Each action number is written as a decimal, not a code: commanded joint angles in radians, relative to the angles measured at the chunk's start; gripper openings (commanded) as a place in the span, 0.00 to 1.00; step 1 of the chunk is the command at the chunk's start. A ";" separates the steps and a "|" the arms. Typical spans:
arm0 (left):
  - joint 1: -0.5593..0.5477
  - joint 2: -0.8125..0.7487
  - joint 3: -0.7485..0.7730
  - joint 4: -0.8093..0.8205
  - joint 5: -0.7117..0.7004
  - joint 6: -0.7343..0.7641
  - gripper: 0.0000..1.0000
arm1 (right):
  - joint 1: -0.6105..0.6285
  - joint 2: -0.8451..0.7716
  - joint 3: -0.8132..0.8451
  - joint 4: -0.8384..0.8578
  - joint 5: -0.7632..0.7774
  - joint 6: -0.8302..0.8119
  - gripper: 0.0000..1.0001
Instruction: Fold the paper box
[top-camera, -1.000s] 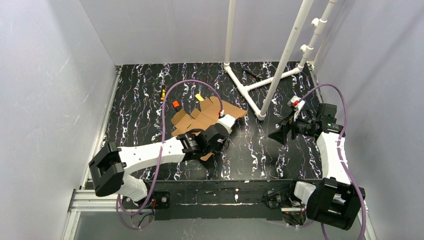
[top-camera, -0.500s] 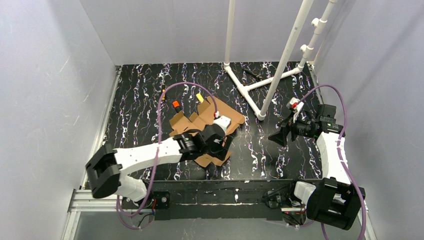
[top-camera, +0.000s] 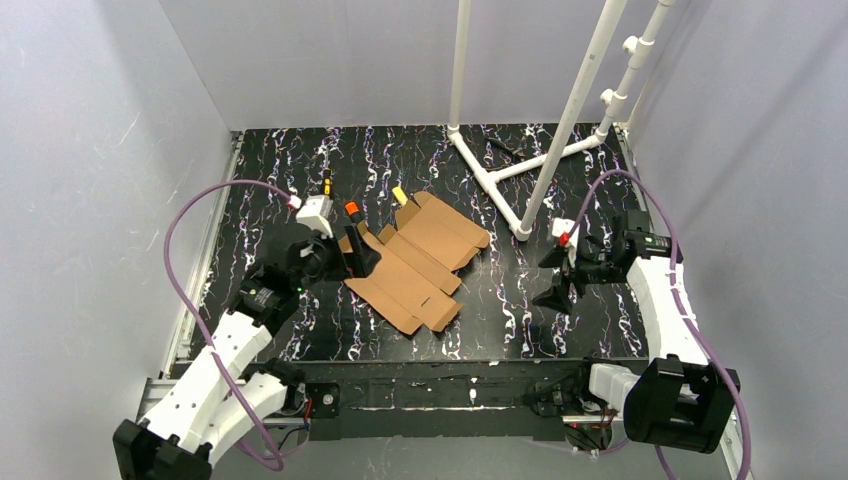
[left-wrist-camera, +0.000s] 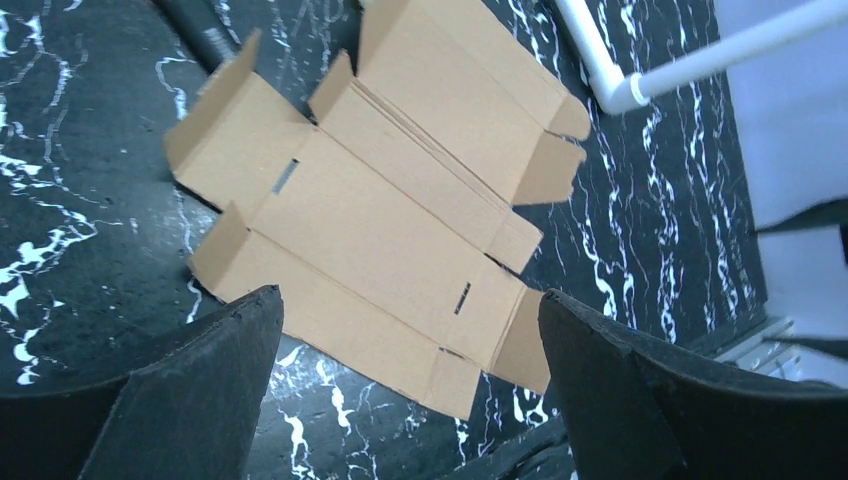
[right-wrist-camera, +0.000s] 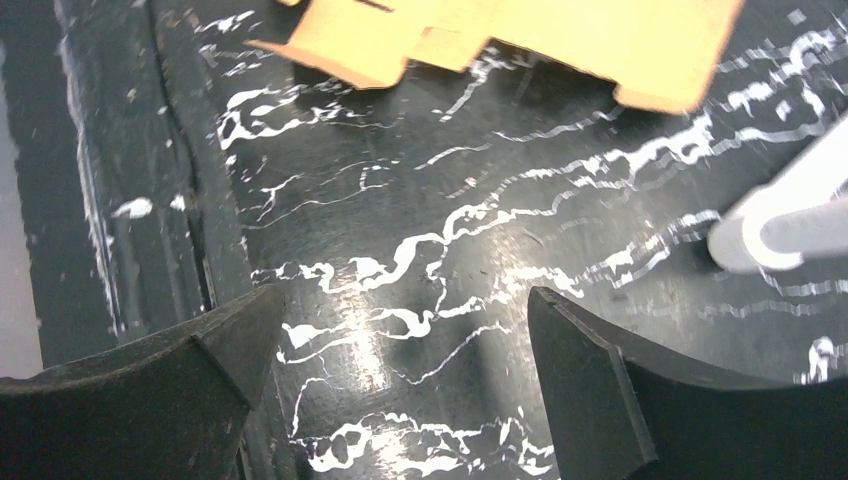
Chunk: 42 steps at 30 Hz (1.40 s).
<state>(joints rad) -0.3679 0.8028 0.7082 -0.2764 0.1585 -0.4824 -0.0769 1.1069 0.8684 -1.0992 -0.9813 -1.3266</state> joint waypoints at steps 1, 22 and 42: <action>0.181 0.053 -0.023 0.059 0.227 -0.002 0.98 | 0.157 0.027 0.029 -0.079 0.000 -0.202 1.00; 0.440 0.668 0.265 0.071 0.445 0.217 0.82 | 0.617 0.286 0.196 0.149 0.168 -0.111 0.96; 0.382 0.709 0.278 0.041 0.386 0.293 0.69 | 0.696 0.314 0.098 0.320 0.131 0.049 0.94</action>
<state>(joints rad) 0.0147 1.5803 0.9794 -0.2031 0.5686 -0.2272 0.6140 1.4353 0.9817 -0.8040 -0.8036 -1.2984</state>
